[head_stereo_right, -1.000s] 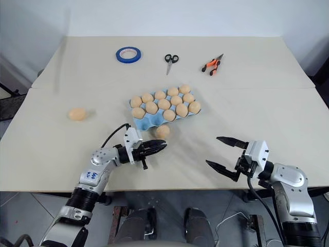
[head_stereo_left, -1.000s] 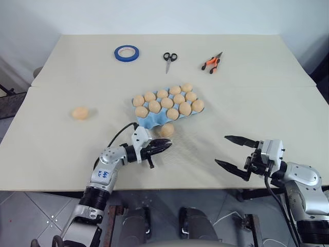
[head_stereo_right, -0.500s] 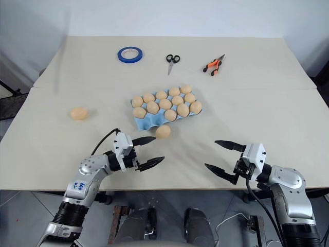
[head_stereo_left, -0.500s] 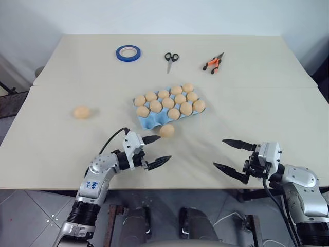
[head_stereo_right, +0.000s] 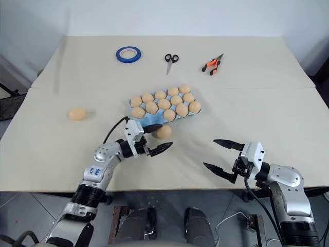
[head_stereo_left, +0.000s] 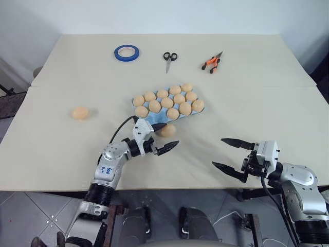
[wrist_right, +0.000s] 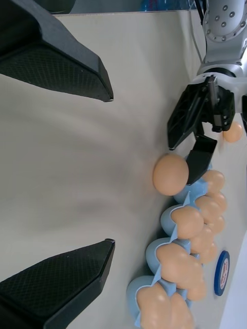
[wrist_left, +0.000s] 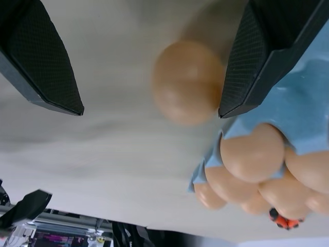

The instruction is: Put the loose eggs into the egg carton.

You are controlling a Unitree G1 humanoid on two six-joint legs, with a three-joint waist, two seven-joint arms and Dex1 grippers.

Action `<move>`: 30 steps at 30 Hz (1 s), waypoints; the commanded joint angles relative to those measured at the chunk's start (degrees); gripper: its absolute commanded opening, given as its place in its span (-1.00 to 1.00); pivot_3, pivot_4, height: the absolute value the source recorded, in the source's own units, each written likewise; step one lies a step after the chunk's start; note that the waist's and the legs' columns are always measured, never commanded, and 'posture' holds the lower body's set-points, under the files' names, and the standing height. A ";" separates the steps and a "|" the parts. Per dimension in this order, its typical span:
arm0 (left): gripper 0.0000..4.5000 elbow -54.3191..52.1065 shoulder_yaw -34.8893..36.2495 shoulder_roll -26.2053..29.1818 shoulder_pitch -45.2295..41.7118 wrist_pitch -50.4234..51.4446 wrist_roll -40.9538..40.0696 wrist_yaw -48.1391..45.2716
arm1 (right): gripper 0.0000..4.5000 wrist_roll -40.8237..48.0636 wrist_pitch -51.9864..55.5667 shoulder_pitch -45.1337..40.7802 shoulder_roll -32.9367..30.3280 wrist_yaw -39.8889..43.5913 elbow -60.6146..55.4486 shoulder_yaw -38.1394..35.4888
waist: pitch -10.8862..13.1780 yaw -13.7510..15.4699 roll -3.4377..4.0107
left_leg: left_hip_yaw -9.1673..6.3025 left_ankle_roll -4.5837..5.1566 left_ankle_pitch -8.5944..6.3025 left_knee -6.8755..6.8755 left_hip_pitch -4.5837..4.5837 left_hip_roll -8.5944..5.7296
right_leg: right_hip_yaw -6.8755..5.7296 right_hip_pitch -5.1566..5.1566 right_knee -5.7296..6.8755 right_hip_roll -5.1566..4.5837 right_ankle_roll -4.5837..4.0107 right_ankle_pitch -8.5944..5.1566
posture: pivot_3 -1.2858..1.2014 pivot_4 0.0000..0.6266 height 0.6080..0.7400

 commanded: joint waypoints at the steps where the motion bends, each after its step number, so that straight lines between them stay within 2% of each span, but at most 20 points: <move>1: 0.99 2.21 -1.03 -1.37 -1.88 -1.43 1.14 0.01 | 1.00 0.60 -0.35 0.58 0.61 -0.49 -1.52 0.02 | 0.00 0.03 -0.01 | 0.00 -0.04 -0.03 0.00 0.00 0.00 | 0.00 0.00 0.00 0.00 0.01 0.01 | 0.03 -0.52 1.00; 9: 0.99 6.28 -1.43 -3.73 -4.51 -2.28 2.15 0.37 | 1.00 0.61 -0.22 0.85 1.15 -1.35 -2.26 0.19 | 0.01 0.02 -0.02 | -0.01 -0.06 -0.04 0.00 -0.01 0.00 | -0.02 0.00 0.00 -0.01 0.02 0.02 | 0.03 -0.52 1.00; 12: 0.73 7.59 -1.46 -4.27 -5.27 -2.40 2.23 -0.09 | 1.00 0.56 -0.32 0.94 1.30 -1.56 -2.29 0.26 | 0.01 -0.01 -0.02 | -0.01 -0.06 -0.04 0.00 -0.01 0.00 | -0.02 0.00 -0.01 -0.01 0.02 0.02 | 0.03 -0.52 1.00; 18: -0.12 6.33 -1.06 -3.61 -4.46 -2.48 1.72 -1.07 | 1.00 0.40 -0.40 0.41 1.64 -1.97 -2.18 0.61 | 0.01 -0.02 -0.02 | -0.01 -0.05 -0.04 0.00 -0.01 0.00 | -0.03 0.00 0.00 -0.01 0.02 0.02 | 0.03 -0.52 1.00; 19: -0.20 5.53 -0.79 -3.43 -4.10 -2.38 1.09 -1.60 | 1.00 0.38 -0.42 0.33 1.68 -2.01 -2.13 0.65 | 0.01 -0.05 -0.02 | -0.01 -0.05 -0.04 0.00 -0.01 0.00 | -0.03 0.00 0.00 -0.01 0.02 0.02 | 0.03 -0.52 1.00; 25: -0.25 0.28 5.16 -2.32 -4.78 -5.75 -4.88 -3.24 | 1.00 0.43 -0.61 -0.42 1.78 -2.14 -1.60 1.08 | 0.02 -0.16 -0.03 | -0.02 -0.05 -0.03 0.01 -0.03 0.01 | -0.03 -0.02 0.00 -0.01 0.02 0.02 | 0.03 -0.52 1.00; 30: -0.25 3.39 8.12 -0.43 -9.05 -7.76 -3.12 0.17 | 1.00 0.53 -0.59 -0.75 1.85 -2.15 -1.47 1.29 | 0.02 -0.05 -0.03 | -0.02 -0.05 -0.02 0.02 -0.02 -0.01 | -0.04 0.00 0.03 -0.01 0.03 0.02 | 0.03 -0.52 1.00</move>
